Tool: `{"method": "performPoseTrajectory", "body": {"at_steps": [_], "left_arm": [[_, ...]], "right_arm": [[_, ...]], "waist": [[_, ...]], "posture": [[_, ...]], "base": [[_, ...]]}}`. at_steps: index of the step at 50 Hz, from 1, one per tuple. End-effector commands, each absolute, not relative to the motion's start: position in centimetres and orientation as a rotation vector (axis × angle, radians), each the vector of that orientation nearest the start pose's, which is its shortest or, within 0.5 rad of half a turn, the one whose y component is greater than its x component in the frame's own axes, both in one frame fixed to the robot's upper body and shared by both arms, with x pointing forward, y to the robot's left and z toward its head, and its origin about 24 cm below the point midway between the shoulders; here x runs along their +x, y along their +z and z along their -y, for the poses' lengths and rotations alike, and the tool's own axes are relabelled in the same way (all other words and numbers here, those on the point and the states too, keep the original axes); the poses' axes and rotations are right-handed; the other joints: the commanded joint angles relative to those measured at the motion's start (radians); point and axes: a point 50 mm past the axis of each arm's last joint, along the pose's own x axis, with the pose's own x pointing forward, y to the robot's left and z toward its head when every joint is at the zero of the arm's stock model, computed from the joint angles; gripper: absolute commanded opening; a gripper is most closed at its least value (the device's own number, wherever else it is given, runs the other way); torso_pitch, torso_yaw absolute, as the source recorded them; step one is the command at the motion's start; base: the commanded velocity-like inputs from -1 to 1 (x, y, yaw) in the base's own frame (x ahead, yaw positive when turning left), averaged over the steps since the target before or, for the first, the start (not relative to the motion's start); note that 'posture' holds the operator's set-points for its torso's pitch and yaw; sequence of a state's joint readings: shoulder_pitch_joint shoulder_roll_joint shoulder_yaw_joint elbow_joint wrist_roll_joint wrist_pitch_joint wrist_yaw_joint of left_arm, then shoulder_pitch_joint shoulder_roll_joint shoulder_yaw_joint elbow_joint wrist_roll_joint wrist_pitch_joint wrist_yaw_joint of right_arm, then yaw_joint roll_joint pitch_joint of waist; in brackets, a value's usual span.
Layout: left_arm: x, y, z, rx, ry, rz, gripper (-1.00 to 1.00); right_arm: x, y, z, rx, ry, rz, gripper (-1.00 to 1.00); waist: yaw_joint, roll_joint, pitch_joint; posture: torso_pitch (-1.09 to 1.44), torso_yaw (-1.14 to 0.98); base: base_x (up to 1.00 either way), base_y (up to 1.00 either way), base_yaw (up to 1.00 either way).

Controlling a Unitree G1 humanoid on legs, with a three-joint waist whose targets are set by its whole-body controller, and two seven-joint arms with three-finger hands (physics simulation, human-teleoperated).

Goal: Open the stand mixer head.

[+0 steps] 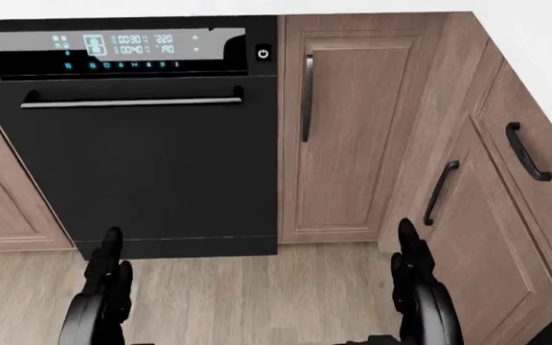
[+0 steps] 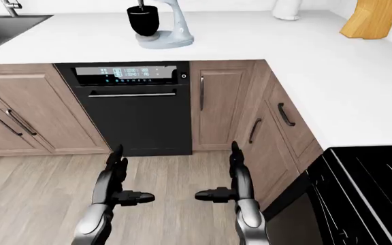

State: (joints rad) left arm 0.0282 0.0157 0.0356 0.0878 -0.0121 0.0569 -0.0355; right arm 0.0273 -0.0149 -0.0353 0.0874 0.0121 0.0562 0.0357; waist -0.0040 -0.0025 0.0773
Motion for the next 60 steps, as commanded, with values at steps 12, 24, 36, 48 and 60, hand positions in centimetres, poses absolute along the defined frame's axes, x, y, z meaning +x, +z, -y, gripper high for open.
{"method": "performPoseTrajectory", "body": {"at_steps": [12, 24, 36, 48, 60], "left_arm": [[25.6, 4.1, -16.5, -0.039, 0.020, -0.017, 1.00], [25.6, 6.7, -16.4, -0.069, 0.015, 0.172, 1.00], [23.8, 14.7, -16.7, -0.145, -0.005, 0.593, 1.00], [22.1, 22.1, -16.4, -0.212, -0.075, 0.815, 1.00], [20.9, 25.5, -16.2, -0.263, -0.135, 0.892, 1.00]], "right_arm": [[25.2, 5.1, 15.2, 0.059, 0.046, 0.049, 1.00], [24.3, 8.6, 13.8, 0.035, 0.219, 0.358, 1.00], [22.9, 16.2, 13.3, 0.139, 0.292, 0.650, 1.00], [22.3, 22.5, 12.7, 0.186, 0.312, 0.753, 1.00], [21.3, 25.0, 12.5, 0.242, 0.311, 0.790, 1.00]], "waist": [[0.008, -0.003, -0.078], [0.004, 0.000, -0.091], [0.002, 0.001, -0.092], [0.004, 0.003, -0.078], [0.007, 0.005, -0.068]], "posture": [[0.00, 0.00], [0.00, 0.00], [0.00, 0.00], [0.00, 0.00], [0.00, 0.00]], "base": [[0.00, 0.00, 0.00], [0.00, 0.00, 0.00], [0.00, 0.00, 0.00], [0.00, 0.00, 0.00], [0.00, 0.00, 0.00]]}}
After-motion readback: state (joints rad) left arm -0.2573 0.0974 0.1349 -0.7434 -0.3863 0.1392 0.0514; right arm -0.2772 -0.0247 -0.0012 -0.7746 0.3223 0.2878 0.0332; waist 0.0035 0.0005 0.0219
